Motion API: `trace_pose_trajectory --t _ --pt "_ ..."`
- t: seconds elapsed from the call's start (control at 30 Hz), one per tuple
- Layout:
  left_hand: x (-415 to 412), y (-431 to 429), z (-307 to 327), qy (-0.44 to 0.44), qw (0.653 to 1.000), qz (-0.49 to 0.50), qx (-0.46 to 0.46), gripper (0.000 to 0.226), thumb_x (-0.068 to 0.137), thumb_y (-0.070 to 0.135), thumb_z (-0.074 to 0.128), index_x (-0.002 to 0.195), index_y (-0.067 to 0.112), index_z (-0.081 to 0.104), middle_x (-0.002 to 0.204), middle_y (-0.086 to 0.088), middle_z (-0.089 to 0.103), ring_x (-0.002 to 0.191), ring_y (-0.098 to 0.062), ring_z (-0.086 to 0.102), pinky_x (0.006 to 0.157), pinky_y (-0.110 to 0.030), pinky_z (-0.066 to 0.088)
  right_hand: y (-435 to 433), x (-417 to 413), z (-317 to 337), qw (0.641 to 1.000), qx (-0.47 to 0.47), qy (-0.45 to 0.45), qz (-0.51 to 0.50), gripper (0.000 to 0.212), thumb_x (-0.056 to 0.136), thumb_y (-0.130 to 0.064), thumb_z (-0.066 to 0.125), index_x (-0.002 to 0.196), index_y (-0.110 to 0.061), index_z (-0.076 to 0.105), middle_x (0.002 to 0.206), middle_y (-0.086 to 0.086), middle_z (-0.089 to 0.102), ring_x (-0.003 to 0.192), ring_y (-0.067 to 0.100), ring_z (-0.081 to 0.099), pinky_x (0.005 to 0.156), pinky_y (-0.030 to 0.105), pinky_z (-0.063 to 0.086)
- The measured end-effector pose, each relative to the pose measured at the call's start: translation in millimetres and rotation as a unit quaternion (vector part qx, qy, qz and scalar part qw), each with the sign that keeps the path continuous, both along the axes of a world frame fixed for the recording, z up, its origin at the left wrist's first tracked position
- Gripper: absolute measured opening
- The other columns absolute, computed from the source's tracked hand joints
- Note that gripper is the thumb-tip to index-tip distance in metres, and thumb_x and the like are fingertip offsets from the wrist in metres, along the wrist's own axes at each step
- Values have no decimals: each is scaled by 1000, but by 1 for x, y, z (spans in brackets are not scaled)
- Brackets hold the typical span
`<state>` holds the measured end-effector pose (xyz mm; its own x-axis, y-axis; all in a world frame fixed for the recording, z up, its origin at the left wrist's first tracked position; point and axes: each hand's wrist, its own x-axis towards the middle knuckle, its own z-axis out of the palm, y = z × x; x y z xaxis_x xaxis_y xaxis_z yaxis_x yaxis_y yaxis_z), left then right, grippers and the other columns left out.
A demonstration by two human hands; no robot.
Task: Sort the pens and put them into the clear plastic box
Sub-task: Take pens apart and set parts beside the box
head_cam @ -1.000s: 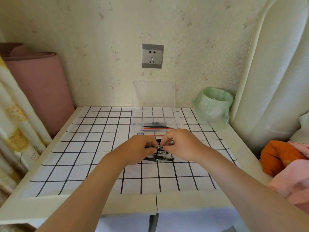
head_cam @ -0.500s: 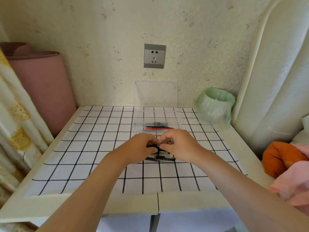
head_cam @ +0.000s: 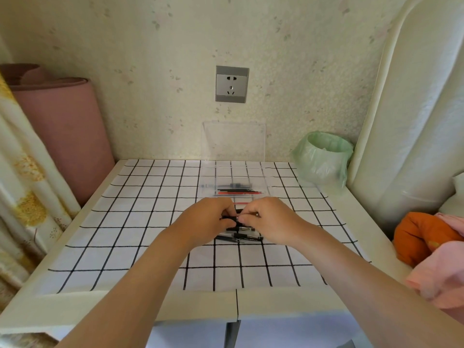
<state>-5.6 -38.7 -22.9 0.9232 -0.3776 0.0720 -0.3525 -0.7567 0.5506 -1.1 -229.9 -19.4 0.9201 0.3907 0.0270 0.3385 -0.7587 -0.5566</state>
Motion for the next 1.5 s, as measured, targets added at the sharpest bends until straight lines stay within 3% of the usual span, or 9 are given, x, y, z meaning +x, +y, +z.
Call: trace_pose_trajectory --t 0.17,0.33,0.5,0.7,0.87,1.1,1.27,1.4,1.5 --pt "-1 -2 -1 -2 1000 0 17 9 90 25 68 98 27 66 96 10 65 85 -8 60 76 -26 51 -2 -2 6 1000 -20 10 12 33 85 -36 71 117 -31 63 90 -12 68 84 6 61 77 32 52" --pt "1 -2 -3 -5 1000 -7 10 11 89 24 68 100 27 66 95 12 64 85 -5 60 75 -24 51 -4 -1 4 1000 -30 -7 0 14 84 -25 73 97 -27 67 92 -11 66 85 9 63 82 37 54" --pt "2 0 -4 -10 1000 -9 8 10 90 25 68 99 28 66 91 14 63 81 -2 58 72 -22 49 -1 -3 5 998 -57 7 16 19 96 -35 57 108 -26 70 93 -9 65 86 13 61 80 35 52" --pt "2 -2 -4 -6 1000 -9 -2 9 90 25 67 99 27 66 91 13 62 81 -4 58 73 -25 51 -1 -3 8 998 -59 -17 11 18 85 -31 72 101 -26 66 101 -10 65 93 11 60 84 35 52" --pt "4 0 -6 -11 1000 -15 0 9 91 26 66 100 27 66 91 12 63 81 -5 60 75 -28 53 0 -3 8 997 -77 -2 17 21 98 -35 54 104 -23 70 81 -9 60 80 15 58 73 34 48" --pt "4 -1 -6 -12 1000 -20 -9 7 91 25 66 98 26 66 89 11 63 79 -5 59 74 -29 53 0 -4 9 996 -85 -20 10 17 89 -33 67 104 -26 66 103 -8 66 95 15 61 85 37 51" --pt "4 0 -6 -11 1000 -22 -2 7 92 26 65 99 27 66 90 10 64 78 -5 59 74 -31 54 -1 -4 9 994 -105 8 23 23 98 -38 52 106 -25 69 84 -7 62 79 14 57 67 31 45" --pt "3 -1 -5 -18 1000 -22 2 7 92 24 65 99 27 66 91 10 63 78 -4 58 73 -27 52 -1 -5 12 995 -97 -16 13 22 89 -38 66 108 -28 66 105 -10 65 97 12 60 85 36 51" --pt "3 -1 -4 -17 1000 -22 3 8 92 25 64 100 26 66 92 10 64 80 -4 58 75 -27 52 -1 -3 12 994 -102 -23 11 15 93 -34 62 106 -27 65 106 -7 65 98 15 60 86 39 51"
